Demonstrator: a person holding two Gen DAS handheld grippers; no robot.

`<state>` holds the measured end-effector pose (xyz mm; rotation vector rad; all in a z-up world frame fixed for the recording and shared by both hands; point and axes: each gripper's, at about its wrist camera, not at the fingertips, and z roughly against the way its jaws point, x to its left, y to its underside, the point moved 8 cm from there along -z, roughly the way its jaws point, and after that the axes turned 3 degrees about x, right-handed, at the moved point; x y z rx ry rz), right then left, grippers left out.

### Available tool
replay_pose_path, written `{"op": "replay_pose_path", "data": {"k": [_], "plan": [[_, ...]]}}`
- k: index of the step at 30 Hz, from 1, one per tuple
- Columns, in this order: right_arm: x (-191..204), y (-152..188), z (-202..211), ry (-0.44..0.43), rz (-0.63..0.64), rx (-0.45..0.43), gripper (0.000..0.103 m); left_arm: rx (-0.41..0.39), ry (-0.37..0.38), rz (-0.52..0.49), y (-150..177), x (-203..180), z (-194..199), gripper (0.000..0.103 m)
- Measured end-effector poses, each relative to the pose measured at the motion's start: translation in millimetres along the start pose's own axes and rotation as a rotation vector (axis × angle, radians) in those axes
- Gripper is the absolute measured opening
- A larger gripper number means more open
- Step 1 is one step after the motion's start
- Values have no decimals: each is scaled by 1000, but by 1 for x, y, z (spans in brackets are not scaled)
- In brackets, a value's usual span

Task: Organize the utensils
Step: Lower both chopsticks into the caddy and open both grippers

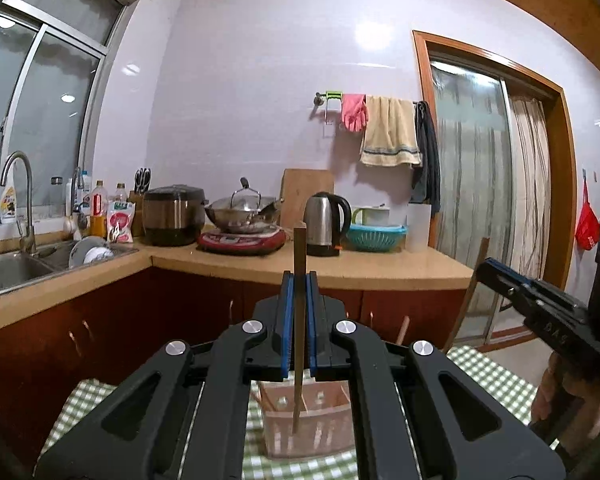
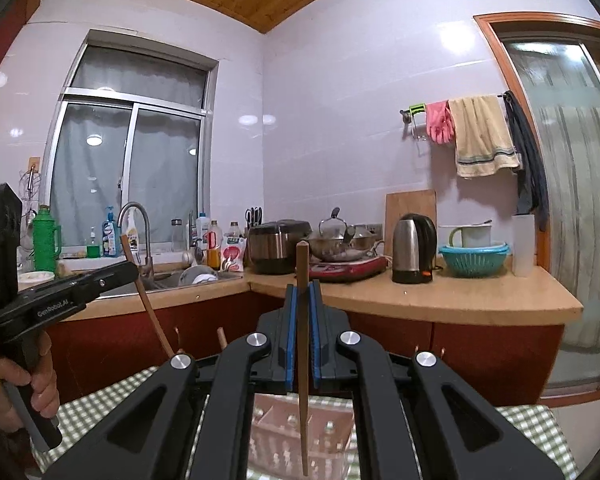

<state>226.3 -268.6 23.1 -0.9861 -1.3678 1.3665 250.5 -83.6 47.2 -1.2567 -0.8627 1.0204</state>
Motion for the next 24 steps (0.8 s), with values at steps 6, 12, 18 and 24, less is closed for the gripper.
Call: {"op": "replay_pose_path", "data": {"k": [6,12,18,24], "plan": [[-13,-2,-37,11,-9,-13,7,-19,-8,0,-9,3,-29,6],[-24,25,-69,20,-36,42,7,44,-14,10,21,7,-70,6],[-27,64,-85,24,-52,118,7,142,-11,31,66,13,-99,6],[-27,81,-92,20,-71,173,7,212,-7,37,89,16,-113,13]]}}
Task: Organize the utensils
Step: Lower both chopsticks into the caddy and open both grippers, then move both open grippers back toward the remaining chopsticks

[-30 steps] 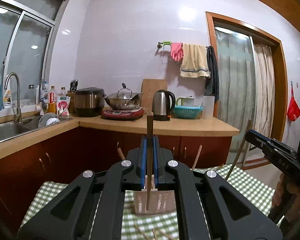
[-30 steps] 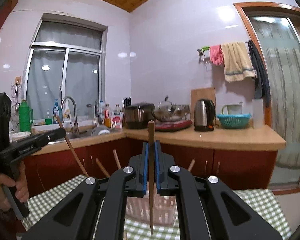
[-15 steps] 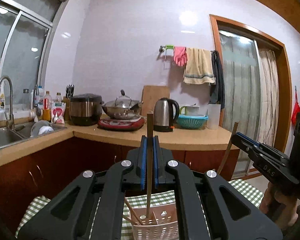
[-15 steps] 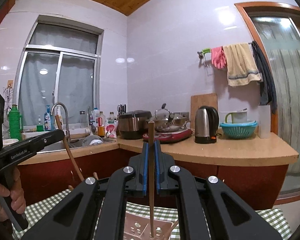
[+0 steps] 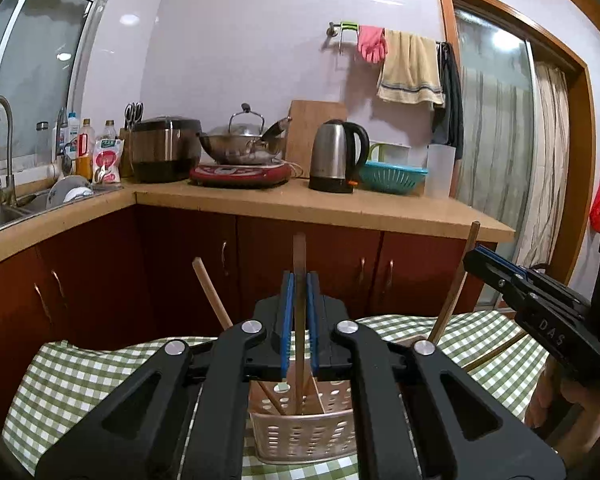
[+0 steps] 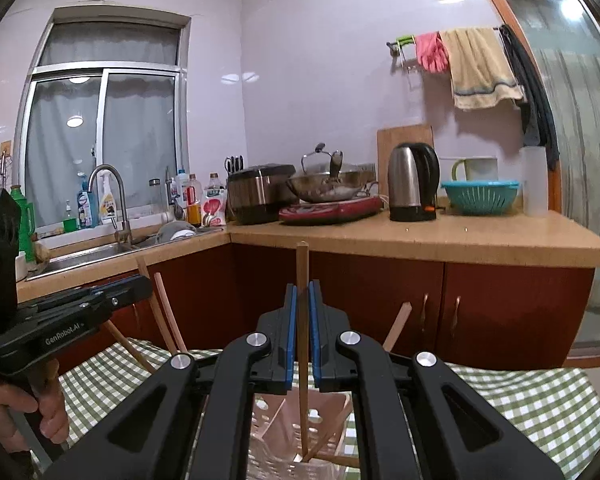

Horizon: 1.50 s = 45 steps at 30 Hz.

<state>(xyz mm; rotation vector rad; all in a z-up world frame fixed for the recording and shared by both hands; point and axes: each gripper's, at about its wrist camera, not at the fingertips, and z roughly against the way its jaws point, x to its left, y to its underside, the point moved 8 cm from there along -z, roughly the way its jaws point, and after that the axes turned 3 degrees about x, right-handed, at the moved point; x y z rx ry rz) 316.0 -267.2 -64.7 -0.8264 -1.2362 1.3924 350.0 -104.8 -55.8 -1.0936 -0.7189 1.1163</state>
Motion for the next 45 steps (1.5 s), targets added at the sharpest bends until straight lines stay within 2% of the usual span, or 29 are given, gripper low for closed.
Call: {"op": "replay_pose_path", "data": {"k": [1,2,4,5,7,13,20,28,35,40,45], "plan": [[-1,0,0,-1,-2,3,12,4,1,0,1,0,0,21],[-1,0,1,2,-2,3,22,5,0,0,1,0,-1,25],[-1,-2,3,6,-4,-6,32,-3,-6,0,-1,1,2,38],[-1,-4,4,6,-5,-10,32,-7,-5,1,-2,1,4,40],[-1,-8,9,10,-2,-16,34,-20,-9,1,-6,0,8,52],[1,-14,38,18,6,-37,37,-39,2,9,-12,-4,31,60],[12,8,82,26,25,-14,37,-36,-9,26,6,-7,68,61],[16,67,123,44,10,43,37,42,-64,76,64,2,103,61],[21,133,148,36,11,128,37,106,-130,84,116,7,128,61],[31,173,160,8,21,186,37,149,-165,88,151,8,143,61],[41,194,164,-30,21,225,37,209,-174,96,183,8,151,61]]}}
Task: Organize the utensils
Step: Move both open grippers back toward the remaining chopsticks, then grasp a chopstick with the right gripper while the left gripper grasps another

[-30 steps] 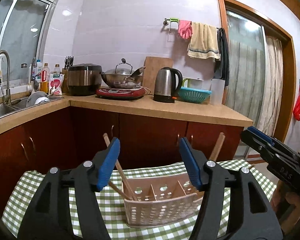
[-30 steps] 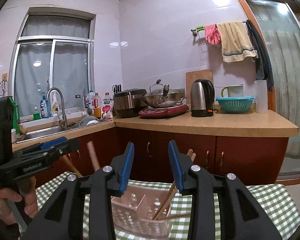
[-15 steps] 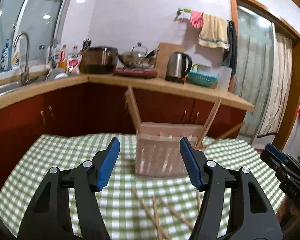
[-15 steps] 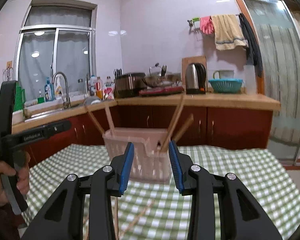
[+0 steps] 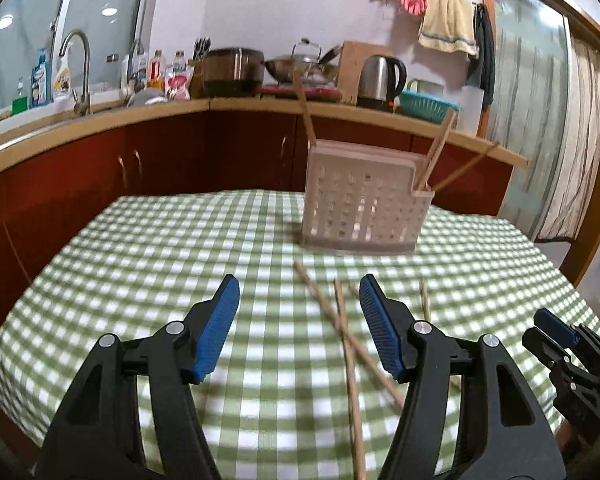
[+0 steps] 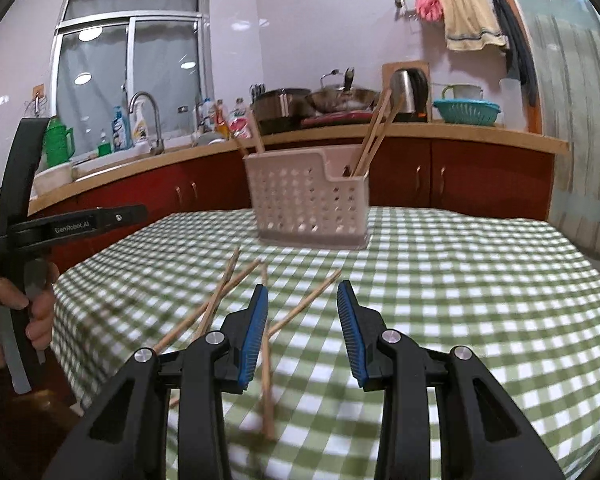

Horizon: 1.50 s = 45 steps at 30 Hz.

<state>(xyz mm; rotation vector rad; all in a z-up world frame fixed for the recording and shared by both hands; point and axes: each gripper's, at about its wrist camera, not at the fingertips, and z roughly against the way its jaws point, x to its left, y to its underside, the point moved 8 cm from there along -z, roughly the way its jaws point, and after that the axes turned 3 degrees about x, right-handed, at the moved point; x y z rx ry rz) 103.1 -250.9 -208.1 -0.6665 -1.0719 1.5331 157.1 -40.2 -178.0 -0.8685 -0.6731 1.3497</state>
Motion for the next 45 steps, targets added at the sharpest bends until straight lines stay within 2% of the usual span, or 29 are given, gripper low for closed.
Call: {"op": "replay_pose_path", "data": {"k": [9,21,25,28,41,43,45], "plan": [[19,35,-12,-52,26,103,36,60,9,19,31,-2,0,61],[20,56,-26,-56,16,224,18,88,27,13,43,-12,-3,61],[21,61,-30,-66,16,258,9,93,35,11,45,-16,-3,61],[23,60,-28,-63,27,251,7,100,47,6,48,-21,-3,61],[-1,34,3,19,15,124,7,136,92,-47,58,-58,-13,59],[-8,31,8,32,5,108,7,146,92,-56,61,-62,-16,52],[-14,30,11,42,-3,98,7,158,89,-65,63,-66,-20,50]]}}
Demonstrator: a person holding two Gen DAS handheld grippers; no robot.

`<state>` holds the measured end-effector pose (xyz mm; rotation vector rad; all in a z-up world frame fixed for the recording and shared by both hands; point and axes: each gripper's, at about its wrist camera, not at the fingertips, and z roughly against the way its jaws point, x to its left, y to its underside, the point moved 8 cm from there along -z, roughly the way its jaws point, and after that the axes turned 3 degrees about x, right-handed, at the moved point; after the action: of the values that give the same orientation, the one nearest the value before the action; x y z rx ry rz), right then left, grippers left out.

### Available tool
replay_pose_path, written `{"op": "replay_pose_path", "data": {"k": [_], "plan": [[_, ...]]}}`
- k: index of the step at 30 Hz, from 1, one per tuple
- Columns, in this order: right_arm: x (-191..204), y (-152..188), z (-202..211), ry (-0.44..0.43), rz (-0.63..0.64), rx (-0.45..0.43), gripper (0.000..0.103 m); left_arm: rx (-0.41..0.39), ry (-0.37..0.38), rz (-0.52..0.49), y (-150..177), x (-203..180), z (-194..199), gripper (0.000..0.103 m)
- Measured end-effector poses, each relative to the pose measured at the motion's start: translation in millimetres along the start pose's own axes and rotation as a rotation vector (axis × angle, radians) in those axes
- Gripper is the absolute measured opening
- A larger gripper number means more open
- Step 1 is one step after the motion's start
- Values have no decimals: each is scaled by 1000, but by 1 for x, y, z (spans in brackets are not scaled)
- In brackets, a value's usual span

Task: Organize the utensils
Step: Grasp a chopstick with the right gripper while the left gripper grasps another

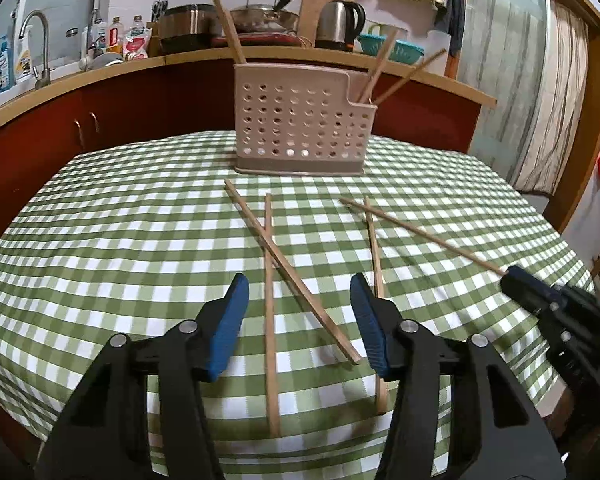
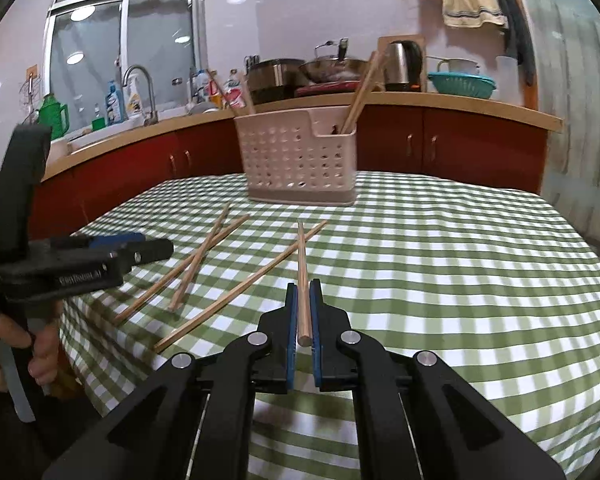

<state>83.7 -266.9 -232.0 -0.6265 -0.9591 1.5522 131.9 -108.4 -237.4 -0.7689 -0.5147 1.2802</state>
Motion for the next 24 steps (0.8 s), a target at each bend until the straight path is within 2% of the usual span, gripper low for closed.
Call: {"op": "replay_pose_path", "data": {"k": [3,6,13,19,24], "plan": [[-11,0,4,7,-25,-11,7,36,11,3,5,-6,-10,41],[-17,2,6,6,-40,-14,7,68,16,5,11,-11,-19,38],[-20,4,7,-3,-55,-18,7,139,27,9,27,-14,-37,18],[-19,3,8,-1,-53,-19,7,143,36,12,29,-10,-33,11],[-15,0,10,3,-41,-21,7,141,31,23,32,-4,-29,10]]}}
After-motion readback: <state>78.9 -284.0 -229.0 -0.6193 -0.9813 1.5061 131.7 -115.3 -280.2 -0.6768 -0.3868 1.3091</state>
